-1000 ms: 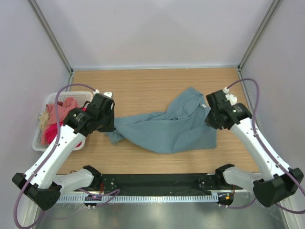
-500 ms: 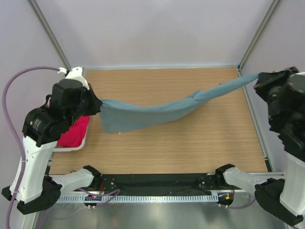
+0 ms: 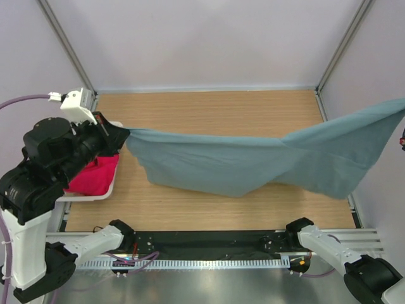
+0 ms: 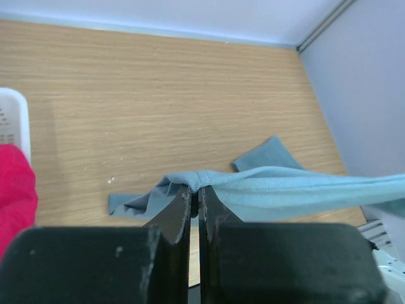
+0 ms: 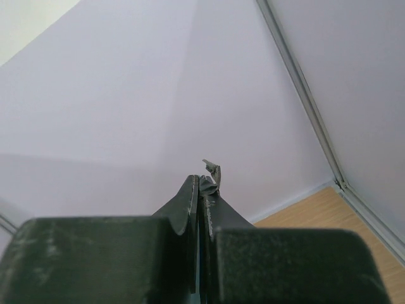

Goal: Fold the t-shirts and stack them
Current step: Flatten the tshirt out

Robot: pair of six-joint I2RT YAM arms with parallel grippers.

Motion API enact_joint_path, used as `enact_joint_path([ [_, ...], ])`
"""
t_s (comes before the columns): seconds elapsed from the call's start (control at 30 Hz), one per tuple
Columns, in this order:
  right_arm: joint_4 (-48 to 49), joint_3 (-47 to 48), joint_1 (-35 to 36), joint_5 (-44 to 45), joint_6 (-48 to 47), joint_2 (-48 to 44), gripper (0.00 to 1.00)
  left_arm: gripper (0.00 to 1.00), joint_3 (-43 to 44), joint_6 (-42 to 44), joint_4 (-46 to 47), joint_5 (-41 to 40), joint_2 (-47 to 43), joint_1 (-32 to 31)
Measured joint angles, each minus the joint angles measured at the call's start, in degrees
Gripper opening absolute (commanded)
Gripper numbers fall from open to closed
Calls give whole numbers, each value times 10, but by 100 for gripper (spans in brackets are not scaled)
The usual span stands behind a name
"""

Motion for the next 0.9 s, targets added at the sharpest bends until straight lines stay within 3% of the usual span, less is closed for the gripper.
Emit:
enact_joint_path([
  [0.23, 53, -14, 0, -61, -41, -62, 1, 0, 0, 1, 56, 30, -66, 0],
  [0.5, 86, 65, 0, -137, -37, -84, 1, 0, 23, 26, 158, 64, -139, 0],
  [0.9, 159, 51, 0, -214, -27, -82, 1, 0, 18, 77, 273, 64, -146, 0],
])
